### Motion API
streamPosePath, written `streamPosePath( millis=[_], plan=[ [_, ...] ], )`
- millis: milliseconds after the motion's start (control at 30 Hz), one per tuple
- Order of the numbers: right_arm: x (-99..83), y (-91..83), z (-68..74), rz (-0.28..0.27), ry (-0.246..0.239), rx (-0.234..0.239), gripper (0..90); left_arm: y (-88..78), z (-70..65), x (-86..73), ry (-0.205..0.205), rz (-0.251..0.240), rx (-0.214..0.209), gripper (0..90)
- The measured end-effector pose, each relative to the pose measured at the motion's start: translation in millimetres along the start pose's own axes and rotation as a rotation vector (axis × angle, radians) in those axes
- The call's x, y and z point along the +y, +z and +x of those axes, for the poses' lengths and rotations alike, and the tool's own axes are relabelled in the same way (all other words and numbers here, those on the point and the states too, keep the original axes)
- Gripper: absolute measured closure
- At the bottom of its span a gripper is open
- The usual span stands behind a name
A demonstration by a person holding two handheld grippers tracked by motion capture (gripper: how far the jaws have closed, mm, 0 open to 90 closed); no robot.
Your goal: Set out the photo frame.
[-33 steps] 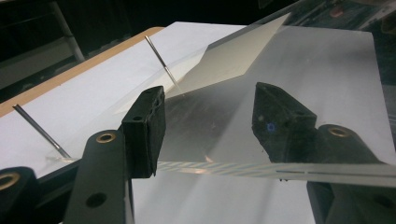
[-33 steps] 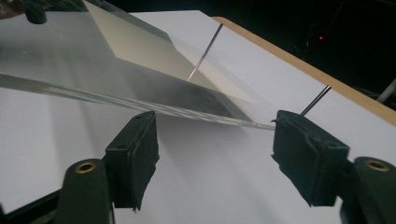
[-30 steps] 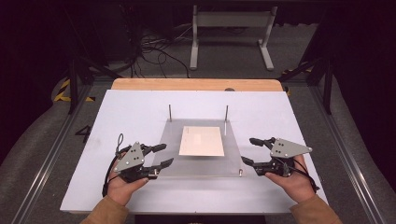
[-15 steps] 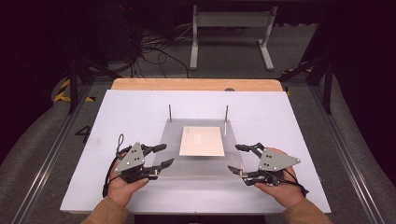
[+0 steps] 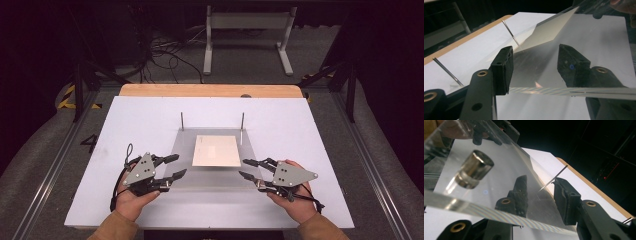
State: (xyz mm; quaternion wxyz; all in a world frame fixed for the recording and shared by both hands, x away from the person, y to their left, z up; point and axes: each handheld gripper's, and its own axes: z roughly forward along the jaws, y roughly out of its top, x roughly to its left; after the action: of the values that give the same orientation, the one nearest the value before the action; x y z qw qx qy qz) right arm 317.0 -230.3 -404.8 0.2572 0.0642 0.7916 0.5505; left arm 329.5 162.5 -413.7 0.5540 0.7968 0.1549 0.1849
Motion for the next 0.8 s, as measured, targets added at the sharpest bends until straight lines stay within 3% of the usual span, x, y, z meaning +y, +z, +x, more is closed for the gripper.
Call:
streamPosePath(
  millis=[300,800],
  plan=[
    [6.4,0.1,-6.7,-0.016,0.001,-0.015,61.9,-0.6,3.4,6.4,0.003,-0.033,0.023,48.4],
    [29.7,3.7,-31.6,-0.054,-0.017,-0.073,62.3,0.7,17.4,31.5,0.003,-0.09,0.113,49.4]
  ],
)
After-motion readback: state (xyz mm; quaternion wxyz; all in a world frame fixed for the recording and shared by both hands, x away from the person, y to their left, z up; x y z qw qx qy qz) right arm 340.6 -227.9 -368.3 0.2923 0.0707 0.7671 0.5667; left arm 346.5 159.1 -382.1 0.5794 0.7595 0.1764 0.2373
